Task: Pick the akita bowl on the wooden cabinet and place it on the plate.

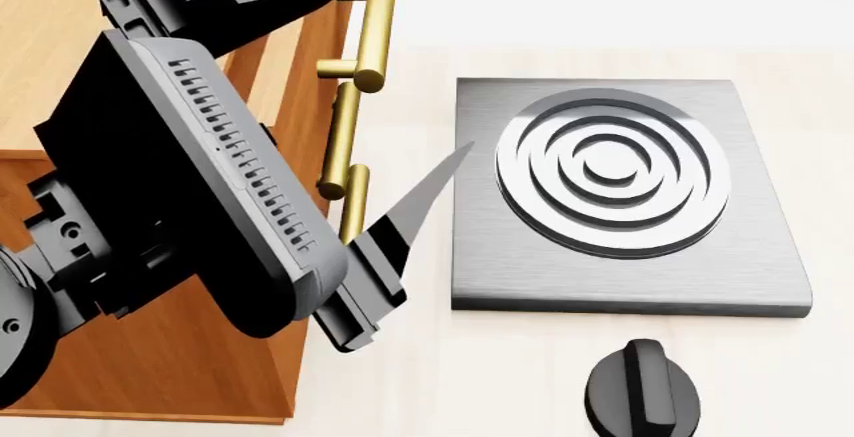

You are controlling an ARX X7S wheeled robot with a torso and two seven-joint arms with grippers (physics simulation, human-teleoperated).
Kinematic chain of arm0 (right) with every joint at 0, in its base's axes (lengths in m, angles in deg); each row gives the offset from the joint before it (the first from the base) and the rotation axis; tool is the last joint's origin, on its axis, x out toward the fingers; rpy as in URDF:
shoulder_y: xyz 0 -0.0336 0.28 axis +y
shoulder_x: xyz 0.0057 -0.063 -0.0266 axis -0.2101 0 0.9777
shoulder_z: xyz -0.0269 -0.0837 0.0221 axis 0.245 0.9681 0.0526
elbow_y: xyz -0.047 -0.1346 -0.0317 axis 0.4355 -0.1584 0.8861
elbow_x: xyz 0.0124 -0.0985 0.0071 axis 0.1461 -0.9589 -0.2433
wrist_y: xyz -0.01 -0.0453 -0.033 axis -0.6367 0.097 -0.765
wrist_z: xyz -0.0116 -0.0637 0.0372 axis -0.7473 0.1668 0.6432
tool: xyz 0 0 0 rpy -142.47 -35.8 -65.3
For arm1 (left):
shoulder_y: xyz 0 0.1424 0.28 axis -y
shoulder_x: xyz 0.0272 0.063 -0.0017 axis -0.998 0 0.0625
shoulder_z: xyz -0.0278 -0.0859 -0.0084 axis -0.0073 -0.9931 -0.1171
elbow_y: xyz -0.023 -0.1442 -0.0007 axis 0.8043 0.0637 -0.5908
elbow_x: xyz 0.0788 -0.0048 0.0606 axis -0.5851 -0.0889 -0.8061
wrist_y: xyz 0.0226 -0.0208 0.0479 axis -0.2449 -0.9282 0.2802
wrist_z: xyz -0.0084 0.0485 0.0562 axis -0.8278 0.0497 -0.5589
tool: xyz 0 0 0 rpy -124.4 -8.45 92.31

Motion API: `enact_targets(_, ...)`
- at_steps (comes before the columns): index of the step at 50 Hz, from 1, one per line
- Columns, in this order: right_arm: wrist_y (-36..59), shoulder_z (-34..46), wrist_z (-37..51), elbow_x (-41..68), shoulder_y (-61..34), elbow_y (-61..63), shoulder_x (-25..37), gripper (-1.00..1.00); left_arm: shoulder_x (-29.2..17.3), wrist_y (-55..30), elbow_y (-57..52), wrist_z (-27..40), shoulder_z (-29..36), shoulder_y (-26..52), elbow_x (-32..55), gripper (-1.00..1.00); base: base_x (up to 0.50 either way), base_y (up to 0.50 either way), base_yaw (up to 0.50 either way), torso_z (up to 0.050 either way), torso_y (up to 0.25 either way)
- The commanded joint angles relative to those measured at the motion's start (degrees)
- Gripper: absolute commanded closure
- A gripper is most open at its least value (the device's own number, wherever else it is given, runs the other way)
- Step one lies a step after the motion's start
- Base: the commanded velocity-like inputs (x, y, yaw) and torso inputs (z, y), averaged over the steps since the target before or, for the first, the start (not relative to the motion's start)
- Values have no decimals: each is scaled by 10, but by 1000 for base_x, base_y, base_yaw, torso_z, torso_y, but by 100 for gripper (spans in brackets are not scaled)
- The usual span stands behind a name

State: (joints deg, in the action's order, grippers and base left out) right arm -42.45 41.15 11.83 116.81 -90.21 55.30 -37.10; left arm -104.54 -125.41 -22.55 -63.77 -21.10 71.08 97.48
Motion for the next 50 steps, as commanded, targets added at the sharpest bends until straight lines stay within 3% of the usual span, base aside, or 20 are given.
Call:
enact_targets(1, 6, 0, -4, -8, -6, -2, 1, 100, -3, 5, 1, 2, -1, -5, 2, -100, 0, 0, 0, 0, 0)
enact_targets(47, 1, -8, 1, -8, 0, -5, -10, 100, -10, 13, 3, 7, 3, -7, 8, -100, 0, 0, 0, 0, 0)
enact_targets(48, 1, -9, -2, -7, -1, -5, -10, -100, -10, 14, 4, 7, 3, -8, 8, -100, 0, 0, 0, 0, 0)
enact_targets(50, 1, -9, -3, -9, 0, -4, -10, -100, -11, 16, 4, 7, 5, -10, 6, -100, 0, 0, 0, 0, 0)
